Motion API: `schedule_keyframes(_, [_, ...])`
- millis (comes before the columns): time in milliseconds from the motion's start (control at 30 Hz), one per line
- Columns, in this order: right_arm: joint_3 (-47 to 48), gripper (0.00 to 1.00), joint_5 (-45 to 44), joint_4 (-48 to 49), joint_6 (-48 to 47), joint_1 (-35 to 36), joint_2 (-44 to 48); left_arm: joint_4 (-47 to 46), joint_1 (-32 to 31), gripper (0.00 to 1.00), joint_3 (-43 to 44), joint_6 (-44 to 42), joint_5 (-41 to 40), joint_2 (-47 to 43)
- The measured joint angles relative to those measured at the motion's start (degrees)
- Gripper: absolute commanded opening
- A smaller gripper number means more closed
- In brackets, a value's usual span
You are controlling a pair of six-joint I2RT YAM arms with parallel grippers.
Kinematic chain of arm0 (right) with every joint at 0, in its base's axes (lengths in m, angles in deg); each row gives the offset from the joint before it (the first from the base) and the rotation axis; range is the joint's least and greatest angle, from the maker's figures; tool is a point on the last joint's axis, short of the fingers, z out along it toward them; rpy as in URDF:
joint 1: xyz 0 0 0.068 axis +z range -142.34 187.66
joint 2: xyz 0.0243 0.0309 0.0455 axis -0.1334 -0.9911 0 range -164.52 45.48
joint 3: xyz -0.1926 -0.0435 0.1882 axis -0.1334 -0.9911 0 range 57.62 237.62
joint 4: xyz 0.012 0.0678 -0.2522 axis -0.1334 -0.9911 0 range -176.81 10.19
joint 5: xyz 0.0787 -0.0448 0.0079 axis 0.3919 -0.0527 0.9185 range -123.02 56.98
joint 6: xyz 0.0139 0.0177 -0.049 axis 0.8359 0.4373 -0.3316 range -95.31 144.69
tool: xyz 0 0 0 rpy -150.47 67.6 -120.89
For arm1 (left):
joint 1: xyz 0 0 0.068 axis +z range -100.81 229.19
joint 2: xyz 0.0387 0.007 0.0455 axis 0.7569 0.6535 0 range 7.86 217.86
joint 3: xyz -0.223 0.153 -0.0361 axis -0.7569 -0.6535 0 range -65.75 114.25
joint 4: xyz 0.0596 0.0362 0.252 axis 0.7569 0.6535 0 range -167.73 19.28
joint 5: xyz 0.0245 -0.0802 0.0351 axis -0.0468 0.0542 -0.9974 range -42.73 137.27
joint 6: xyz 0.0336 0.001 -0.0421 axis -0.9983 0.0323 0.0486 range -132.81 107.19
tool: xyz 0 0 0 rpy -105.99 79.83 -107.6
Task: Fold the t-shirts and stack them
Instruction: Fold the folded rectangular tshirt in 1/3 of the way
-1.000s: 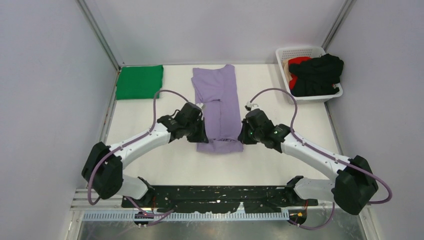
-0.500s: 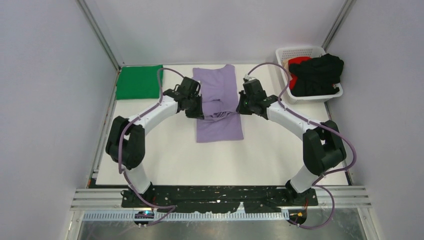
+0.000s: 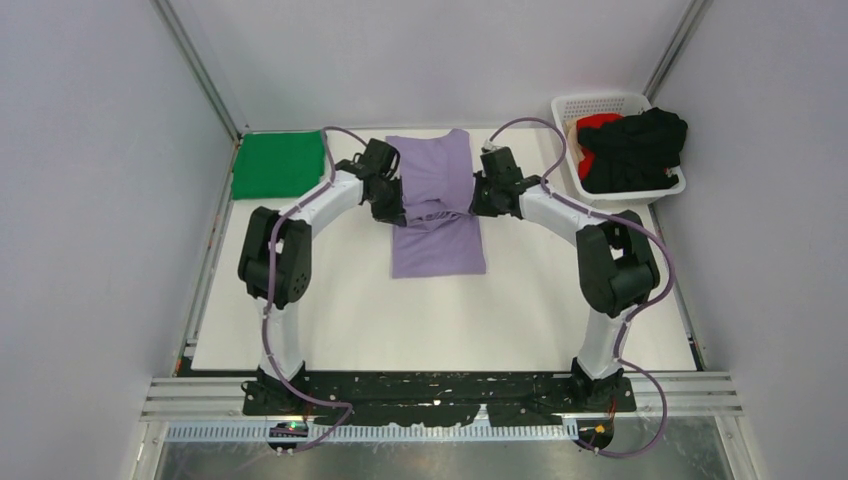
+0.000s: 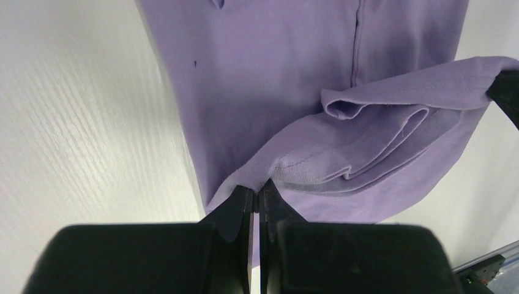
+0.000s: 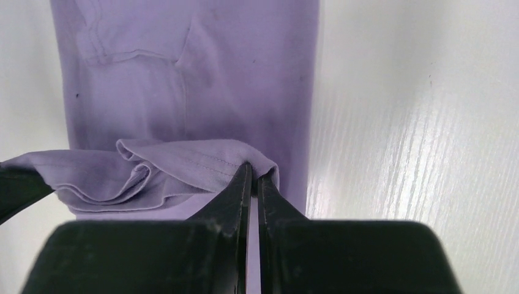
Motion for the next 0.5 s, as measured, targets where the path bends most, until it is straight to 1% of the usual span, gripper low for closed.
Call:
schedule_keyframes(100, [1.2, 0.08, 0.3, 0.2, 0.0, -1.0, -2.3, 1.1, 0.4, 0.02, 2.7, 0.1, -0.5, 1.8])
schedule_keyframes(133, [1.7, 0.09, 0.7, 0.3, 0.0, -1.4, -3.0, 1.4, 0.4, 0.03, 3.4, 0.1, -0.7, 2.3])
schedule_keyframes(167, [2.4, 0.11, 1.3, 0.4, 0.0, -1.7, -3.8, 1.7, 0.5, 0.07, 4.2, 0.3, -0.9, 2.7])
schedule_keyframes(200, [3.2, 0.18, 2.0, 0.5, 0.0, -2.1, -4.7, 1.9, 0.6, 0.15, 4.8, 0.4, -1.1, 3.1])
schedule_keyframes(233, [3.9, 0.25, 2.6, 0.9, 0.0, -2.3, -5.4, 2.2, 0.7, 0.33, 5.4, 0.6, -1.2, 3.5])
schedule_keyframes(267, [4.7, 0.45, 3.4, 1.2, 0.1, -2.7, -6.2, 2.5, 0.9, 0.50, 6.2, 0.7, -1.3, 4.0])
schedule_keyframes(300, [5.5, 0.56, 4.2, 1.6, 0.2, -3.0, -7.0, 2.7, 1.1, 0.61, 6.5, 0.8, -1.4, 4.1])
schedule_keyframes(333, [6.2, 0.78, 4.7, 1.9, 0.5, -3.3, -7.6, 3.4, 1.4, 0.71, 7.5, 0.8, -1.6, 4.5])
schedule_keyframes(367, [6.9, 0.89, 5.2, 2.2, 0.6, -3.7, -8.1, 3.9, 1.7, 0.87, 8.3, 0.6, -1.6, 4.9])
schedule_keyframes(400, [7.4, 0.99, 5.4, 2.4, 0.9, -4.0, -8.5, 4.4, 2.0, 0.98, 9.2, 0.6, -1.7, 5.1])
schedule_keyframes(500, [7.9, 0.96, 5.4, 2.8, 1.3, -4.7, -8.5, 4.9, 2.7, 1.00, 10.4, 0.9, -2.2, 5.1])
